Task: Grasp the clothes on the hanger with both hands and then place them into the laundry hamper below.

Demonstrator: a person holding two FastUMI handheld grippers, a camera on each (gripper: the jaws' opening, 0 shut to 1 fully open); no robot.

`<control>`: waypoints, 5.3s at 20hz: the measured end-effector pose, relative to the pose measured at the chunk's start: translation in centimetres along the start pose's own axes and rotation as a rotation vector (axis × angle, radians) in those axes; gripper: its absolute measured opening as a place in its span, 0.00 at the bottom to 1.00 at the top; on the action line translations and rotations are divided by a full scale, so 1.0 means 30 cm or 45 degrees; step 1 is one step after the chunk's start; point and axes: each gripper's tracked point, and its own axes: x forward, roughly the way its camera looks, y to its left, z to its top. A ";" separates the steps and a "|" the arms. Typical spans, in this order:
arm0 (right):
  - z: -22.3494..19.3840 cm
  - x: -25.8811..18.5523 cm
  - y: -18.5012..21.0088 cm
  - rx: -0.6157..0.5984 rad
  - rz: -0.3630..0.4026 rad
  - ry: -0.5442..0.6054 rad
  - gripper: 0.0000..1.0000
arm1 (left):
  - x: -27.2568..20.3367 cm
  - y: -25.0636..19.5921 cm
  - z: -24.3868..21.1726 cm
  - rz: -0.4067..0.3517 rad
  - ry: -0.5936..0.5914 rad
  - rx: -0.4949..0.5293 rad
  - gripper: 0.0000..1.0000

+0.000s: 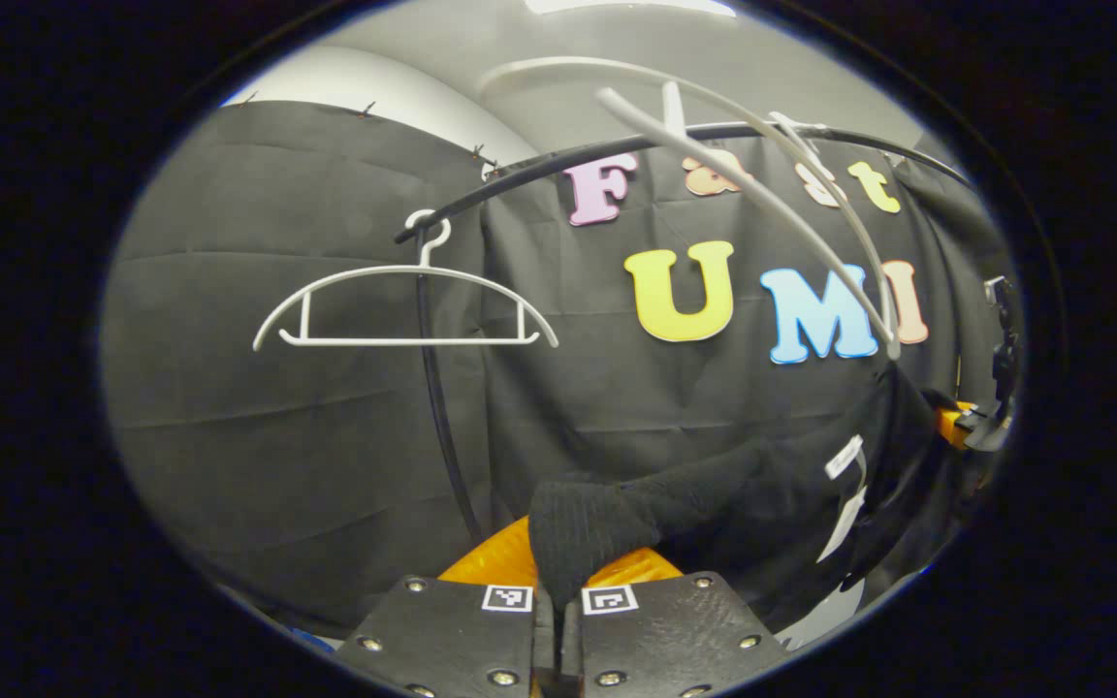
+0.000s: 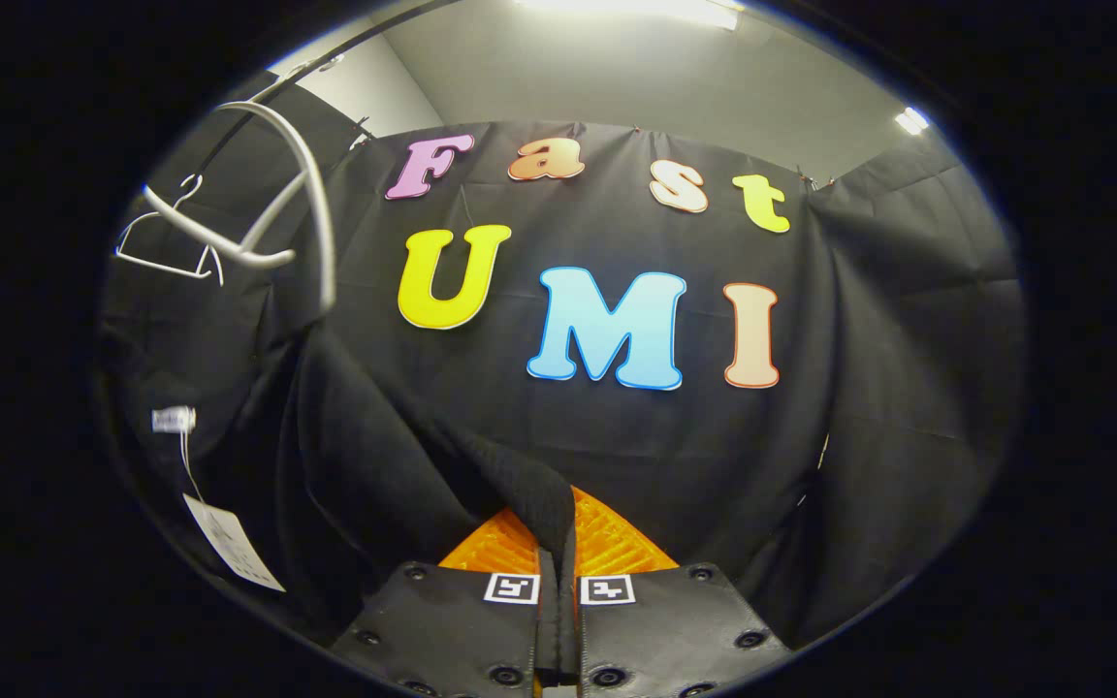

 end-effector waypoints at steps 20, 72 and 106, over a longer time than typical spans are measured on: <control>-0.056 -0.445 0.320 -0.023 0.263 0.036 0.02 | -0.088 -0.356 -0.096 -0.414 0.046 0.008 0.03; -0.557 -0.795 0.451 -0.106 0.318 0.561 0.98 | -0.263 -0.316 -0.724 -0.540 0.575 0.089 0.92; 0.112 -1.386 -0.247 0.087 0.010 -0.045 0.97 | -0.904 -0.182 0.146 -0.381 -0.110 -0.038 0.90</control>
